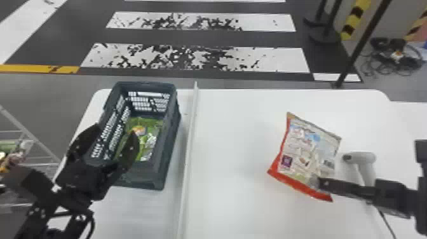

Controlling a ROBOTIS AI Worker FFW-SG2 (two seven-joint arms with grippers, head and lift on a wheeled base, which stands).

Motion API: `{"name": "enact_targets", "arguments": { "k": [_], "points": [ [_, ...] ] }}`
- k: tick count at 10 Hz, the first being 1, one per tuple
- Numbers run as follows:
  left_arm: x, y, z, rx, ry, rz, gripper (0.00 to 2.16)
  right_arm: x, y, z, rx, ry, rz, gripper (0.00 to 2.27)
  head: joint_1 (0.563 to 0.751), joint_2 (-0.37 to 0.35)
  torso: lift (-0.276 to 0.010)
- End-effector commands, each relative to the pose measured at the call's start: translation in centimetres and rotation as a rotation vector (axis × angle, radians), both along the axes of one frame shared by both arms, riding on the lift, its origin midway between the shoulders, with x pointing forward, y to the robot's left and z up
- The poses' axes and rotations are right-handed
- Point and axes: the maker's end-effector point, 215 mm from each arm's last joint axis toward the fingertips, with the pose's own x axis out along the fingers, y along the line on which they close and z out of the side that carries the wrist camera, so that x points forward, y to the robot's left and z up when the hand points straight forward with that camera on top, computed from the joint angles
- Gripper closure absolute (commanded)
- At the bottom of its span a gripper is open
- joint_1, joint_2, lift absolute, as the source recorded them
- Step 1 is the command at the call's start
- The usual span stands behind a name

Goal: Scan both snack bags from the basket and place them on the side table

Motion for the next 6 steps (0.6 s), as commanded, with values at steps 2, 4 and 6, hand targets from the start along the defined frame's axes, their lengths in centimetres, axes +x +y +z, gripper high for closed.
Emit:
{"name": "enact_targets", "arguments": {
  "k": [2,4,6],
  "points": [
    [0.0,-0.1,0.2,0.002,-0.002,-0.004,0.17,3.7,-5.8,6.0,0.041,-0.146,-0.147,2.26,0.695,-0.023,-0.074],
    [-0.1,-0.1,0.3,0.004,-0.004,-0.005,0.17,4.7,-11.7,6.4,0.005,-0.145,-0.281,2.26,0.695,-0.086,-0.074],
    [-0.2,-0.1,0.4,0.004,-0.005,-0.006,0.17,5.6,-17.9,5.1,-0.081,-0.142,-0.44,2.26,0.695,-0.182,-0.074]
  ]
}}
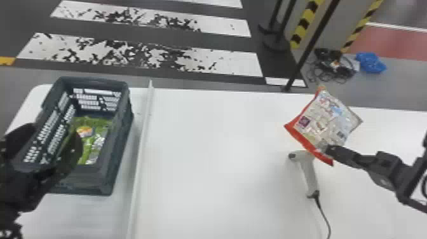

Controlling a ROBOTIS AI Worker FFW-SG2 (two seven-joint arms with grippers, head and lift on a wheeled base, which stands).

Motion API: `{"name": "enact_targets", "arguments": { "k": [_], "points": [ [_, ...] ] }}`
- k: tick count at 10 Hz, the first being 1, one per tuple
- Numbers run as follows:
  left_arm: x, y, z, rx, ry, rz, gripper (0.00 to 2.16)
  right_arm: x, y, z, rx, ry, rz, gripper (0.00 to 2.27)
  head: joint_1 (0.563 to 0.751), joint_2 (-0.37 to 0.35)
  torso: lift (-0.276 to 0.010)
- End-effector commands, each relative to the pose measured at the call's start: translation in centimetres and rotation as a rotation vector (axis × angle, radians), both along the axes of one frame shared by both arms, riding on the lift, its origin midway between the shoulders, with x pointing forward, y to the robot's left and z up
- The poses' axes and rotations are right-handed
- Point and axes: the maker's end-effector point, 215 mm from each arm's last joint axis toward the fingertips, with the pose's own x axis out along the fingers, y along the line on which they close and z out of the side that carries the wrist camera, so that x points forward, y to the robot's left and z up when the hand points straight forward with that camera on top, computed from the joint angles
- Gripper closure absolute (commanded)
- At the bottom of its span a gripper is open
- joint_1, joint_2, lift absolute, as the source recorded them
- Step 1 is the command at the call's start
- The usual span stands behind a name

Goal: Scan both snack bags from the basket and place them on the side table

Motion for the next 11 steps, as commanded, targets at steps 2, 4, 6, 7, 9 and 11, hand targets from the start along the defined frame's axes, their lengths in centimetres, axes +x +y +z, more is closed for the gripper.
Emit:
{"name": "enact_targets", "arguments": {
  "k": [2,4,6,7,9,11],
  "points": [
    [0.0,0.0,0.0,0.0,0.0,0.0,0.17,0.9,-6.8,-0.9,-0.063,-0.025,-0.178,2.26,0.695,-0.25,-0.074],
    [-0.1,0.1,-0.1,-0.001,0.001,0.001,0.17,0.3,-11.8,-2.7,-0.11,0.009,-0.31,2.26,0.695,-0.328,-0.074],
    [-0.1,0.2,-0.1,0.0,0.003,0.003,0.17,-0.3,-16.0,-4.9,-0.164,0.04,-0.432,2.26,0.695,-0.35,-0.074],
    [-0.1,0.3,-0.2,0.0,0.004,0.004,0.17,-0.8,-18.1,-6.1,-0.192,0.058,-0.496,2.26,0.695,-0.35,-0.074],
    [0.0,0.3,-0.3,0.0,0.005,0.005,0.17,-1.5,-21.3,-8.7,-0.226,0.095,-0.596,2.25,0.695,-0.35,-0.074],
    [0.2,0.2,-0.1,-0.004,-0.001,0.002,0.17,-1.9,-22.5,-10.4,-0.236,0.099,-0.633,1.42,0.695,-0.35,-0.074]
  ]
}}
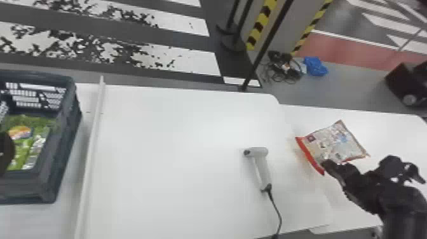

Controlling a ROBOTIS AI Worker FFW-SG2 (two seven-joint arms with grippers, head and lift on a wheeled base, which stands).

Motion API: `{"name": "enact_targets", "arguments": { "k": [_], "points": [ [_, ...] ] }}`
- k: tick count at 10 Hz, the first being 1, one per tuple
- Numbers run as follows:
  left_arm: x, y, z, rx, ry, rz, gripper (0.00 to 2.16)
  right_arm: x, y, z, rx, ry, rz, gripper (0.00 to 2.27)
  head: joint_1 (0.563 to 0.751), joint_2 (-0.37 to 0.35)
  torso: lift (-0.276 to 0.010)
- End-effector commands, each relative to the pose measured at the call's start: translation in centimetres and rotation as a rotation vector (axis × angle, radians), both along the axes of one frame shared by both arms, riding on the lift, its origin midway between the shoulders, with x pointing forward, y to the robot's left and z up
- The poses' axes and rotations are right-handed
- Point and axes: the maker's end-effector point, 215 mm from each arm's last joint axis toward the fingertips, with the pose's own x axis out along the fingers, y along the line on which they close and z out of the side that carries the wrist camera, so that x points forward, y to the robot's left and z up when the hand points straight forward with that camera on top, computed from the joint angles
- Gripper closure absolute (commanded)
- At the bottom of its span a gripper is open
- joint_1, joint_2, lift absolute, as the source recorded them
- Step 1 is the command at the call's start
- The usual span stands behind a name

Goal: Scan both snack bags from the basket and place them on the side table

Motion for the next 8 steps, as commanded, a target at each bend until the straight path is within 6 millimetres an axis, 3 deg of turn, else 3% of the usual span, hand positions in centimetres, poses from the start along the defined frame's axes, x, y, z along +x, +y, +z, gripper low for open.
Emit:
{"name": "enact_targets", "arguments": {
  "k": [1,2,4,6,8],
  "points": [
    [0.0,0.0,0.0,-0.003,-0.001,-0.001,0.17,0.2,-0.9,-0.4,-0.036,-0.008,-0.021,0.15,0.695,-0.35,-0.074],
    [0.0,0.0,0.0,-0.006,0.0,0.0,0.17,0.2,-1.3,-0.2,-0.059,-0.018,-0.038,0.0,0.695,-0.35,-0.074],
    [-0.1,0.1,-0.1,-0.008,0.002,0.003,0.17,-0.2,-1.6,1.0,-0.144,-0.046,-0.049,0.06,0.695,-0.35,-0.074],
    [-0.1,-0.1,0.0,-0.012,0.0,0.002,0.17,-0.1,1.0,3.1,-0.229,-0.082,-0.002,0.06,0.695,-0.35,-0.074],
    [-0.1,-0.1,0.2,-0.021,-0.003,0.013,0.17,1.5,6.1,6.7,-0.382,-0.143,0.098,0.04,0.695,-0.35,-0.074]
  ]
}}
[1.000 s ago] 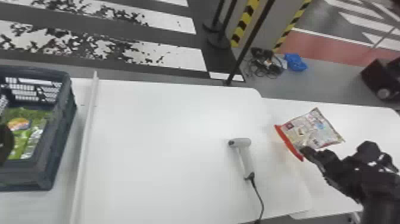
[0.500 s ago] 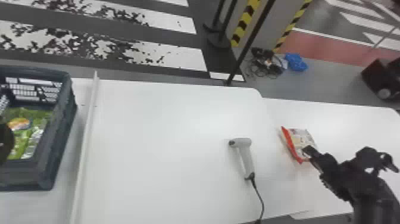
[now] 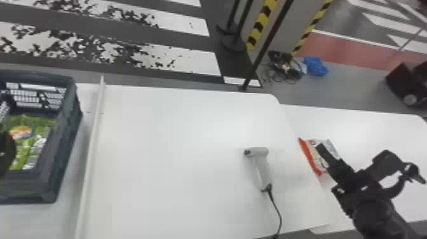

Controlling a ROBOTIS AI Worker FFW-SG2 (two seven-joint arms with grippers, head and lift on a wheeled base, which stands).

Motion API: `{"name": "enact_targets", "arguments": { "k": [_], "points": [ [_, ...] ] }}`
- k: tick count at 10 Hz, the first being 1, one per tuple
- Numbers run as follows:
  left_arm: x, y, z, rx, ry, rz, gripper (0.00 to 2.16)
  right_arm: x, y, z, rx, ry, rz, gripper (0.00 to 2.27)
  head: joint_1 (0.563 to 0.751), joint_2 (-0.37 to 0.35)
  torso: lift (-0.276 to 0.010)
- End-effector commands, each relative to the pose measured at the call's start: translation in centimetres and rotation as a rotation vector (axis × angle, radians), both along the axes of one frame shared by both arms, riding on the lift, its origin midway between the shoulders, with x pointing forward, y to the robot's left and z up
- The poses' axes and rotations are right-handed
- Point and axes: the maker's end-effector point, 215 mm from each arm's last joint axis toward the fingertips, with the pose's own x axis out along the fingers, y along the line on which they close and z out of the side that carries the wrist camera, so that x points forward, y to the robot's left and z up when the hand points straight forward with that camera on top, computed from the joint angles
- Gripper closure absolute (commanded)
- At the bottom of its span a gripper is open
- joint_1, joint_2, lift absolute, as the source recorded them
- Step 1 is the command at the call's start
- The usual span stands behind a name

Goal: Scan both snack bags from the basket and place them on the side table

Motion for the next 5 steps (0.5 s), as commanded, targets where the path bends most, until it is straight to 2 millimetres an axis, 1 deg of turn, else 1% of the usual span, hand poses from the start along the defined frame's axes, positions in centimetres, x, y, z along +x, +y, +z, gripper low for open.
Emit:
{"name": "enact_targets", "arguments": {
  "k": [1,2,4,5],
  "points": [
    [0.0,-0.1,0.2,-0.008,-0.001,0.006,0.16,1.3,5.1,2.6,-0.103,-0.044,0.084,0.04,0.695,-0.35,-0.074],
    [0.0,-0.1,0.0,-0.013,0.005,0.021,0.16,2.1,8.7,4.1,-0.165,-0.074,0.14,0.04,0.695,-0.35,-0.074],
    [0.4,-0.6,-1.0,-0.017,0.055,0.044,0.16,3.2,16.8,7.3,-0.298,-0.156,0.273,0.03,0.695,-0.337,-0.074],
    [0.5,-0.9,-1.7,-0.02,0.091,0.051,0.16,3.3,20.1,8.4,-0.351,-0.186,0.322,0.03,0.695,-0.281,-0.074]
  ]
}}
